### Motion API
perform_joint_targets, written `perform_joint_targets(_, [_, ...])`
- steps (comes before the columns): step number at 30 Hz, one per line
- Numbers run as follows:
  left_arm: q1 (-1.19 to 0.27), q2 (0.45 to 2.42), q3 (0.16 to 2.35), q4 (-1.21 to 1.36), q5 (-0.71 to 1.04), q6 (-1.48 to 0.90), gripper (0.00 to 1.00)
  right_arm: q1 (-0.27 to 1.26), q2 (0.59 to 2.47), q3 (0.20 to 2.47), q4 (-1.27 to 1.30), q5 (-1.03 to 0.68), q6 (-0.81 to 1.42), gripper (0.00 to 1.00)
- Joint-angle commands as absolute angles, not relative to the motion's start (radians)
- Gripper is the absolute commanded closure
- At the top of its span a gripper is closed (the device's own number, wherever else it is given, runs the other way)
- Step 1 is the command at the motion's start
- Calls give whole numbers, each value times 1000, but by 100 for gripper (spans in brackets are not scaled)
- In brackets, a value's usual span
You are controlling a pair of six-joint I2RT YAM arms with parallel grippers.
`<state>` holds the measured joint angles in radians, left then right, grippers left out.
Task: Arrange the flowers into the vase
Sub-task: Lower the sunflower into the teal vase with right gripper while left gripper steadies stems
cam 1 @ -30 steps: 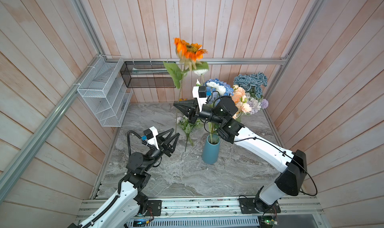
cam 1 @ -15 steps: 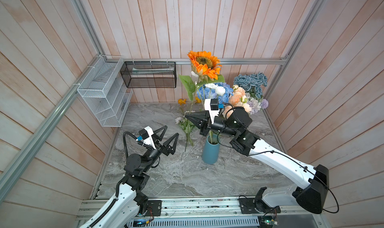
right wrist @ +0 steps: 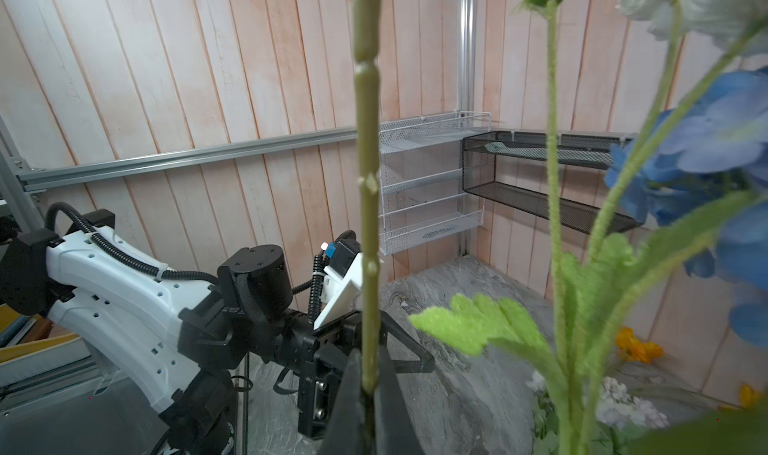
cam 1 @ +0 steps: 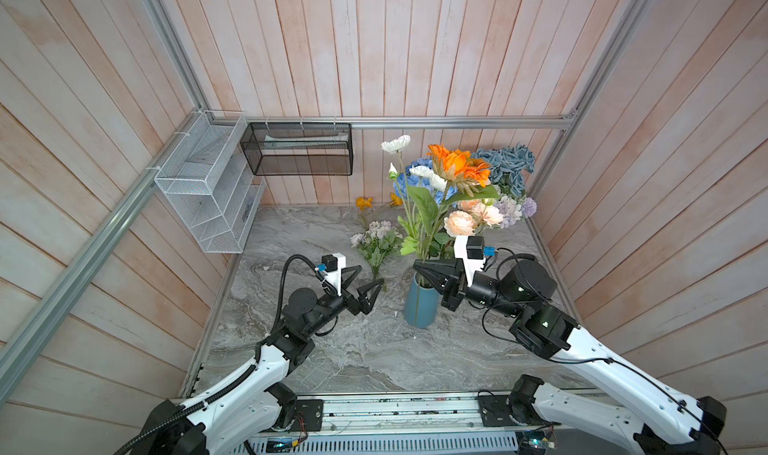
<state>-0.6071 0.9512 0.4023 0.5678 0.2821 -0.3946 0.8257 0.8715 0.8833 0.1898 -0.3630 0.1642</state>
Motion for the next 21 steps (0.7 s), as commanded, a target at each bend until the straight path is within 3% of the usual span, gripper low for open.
perform_joint_targets(1, [-661, 990, 428, 579, 267, -344, 0, 805, 824, 881, 84, -248, 152, 100])
perform_joint_targets(8, [-725, 1136, 554, 600, 321, -298, 0, 741, 776, 894, 44, -123, 86, 100])
perform_joint_targets(21, [-723, 1313, 785, 629, 301, -197, 9, 680, 818, 968, 180, -168, -19, 100])
